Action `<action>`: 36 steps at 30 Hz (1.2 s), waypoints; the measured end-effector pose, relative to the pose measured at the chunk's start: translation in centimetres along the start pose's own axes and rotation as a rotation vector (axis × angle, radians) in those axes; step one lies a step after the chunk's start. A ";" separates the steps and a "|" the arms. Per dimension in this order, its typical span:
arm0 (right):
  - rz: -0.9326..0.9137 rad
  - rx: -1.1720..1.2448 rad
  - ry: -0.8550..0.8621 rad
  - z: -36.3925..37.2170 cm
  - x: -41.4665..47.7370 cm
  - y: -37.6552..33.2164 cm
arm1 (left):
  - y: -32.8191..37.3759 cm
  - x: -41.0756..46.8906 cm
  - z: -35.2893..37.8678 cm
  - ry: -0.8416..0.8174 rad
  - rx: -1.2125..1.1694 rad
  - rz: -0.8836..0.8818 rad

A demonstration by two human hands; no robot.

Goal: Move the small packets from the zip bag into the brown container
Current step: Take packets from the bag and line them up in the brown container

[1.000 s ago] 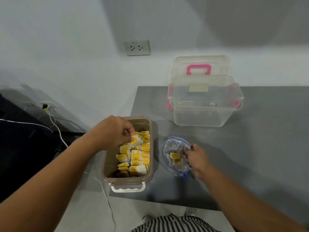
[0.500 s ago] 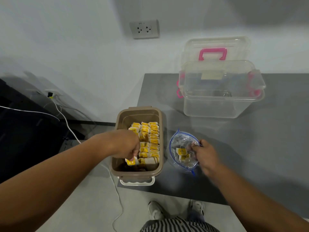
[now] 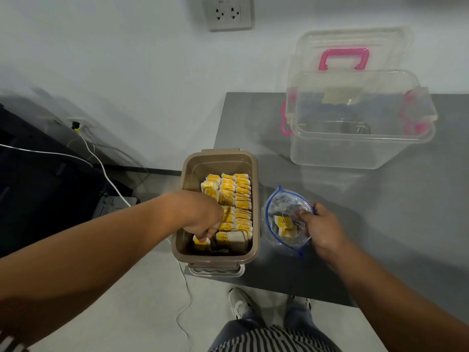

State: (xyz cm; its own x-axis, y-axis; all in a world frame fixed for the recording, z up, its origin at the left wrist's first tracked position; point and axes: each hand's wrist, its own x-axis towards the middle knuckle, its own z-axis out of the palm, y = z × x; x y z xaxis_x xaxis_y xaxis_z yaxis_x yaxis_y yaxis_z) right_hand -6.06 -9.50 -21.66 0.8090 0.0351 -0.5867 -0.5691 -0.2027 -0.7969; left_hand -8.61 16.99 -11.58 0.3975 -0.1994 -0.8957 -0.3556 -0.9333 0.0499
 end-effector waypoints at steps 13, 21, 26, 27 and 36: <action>0.011 0.019 -0.003 0.7 -0.2 -0.3 | -0.9 0.6 0.6 0.231 0.044 0.003; 0.006 0.069 -0.004 0.8 -0.4 -0.3 | -0.9 0.5 0.8 0.190 0.006 -0.012; 0.046 0.126 -0.013 0.6 -0.5 -0.2 | -0.6 0.4 0.7 0.207 0.012 -0.036; 0.057 0.144 -0.018 0.5 -0.6 -0.3 | -0.5 0.0 0.4 0.221 0.009 -0.034; 0.100 0.208 -0.069 -0.9 -1.1 -0.8 | 2.7 -4.9 -5.0 0.731 -0.314 0.008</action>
State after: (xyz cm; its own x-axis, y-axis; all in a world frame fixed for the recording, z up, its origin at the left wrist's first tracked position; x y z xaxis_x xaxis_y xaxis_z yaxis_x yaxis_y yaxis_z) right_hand -6.34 -10.31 -20.29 0.7393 0.0935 -0.6669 -0.6696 -0.0030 -0.7427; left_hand -7.32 13.98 -4.83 0.8889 -0.2501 -0.3837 -0.1487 -0.9500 0.2747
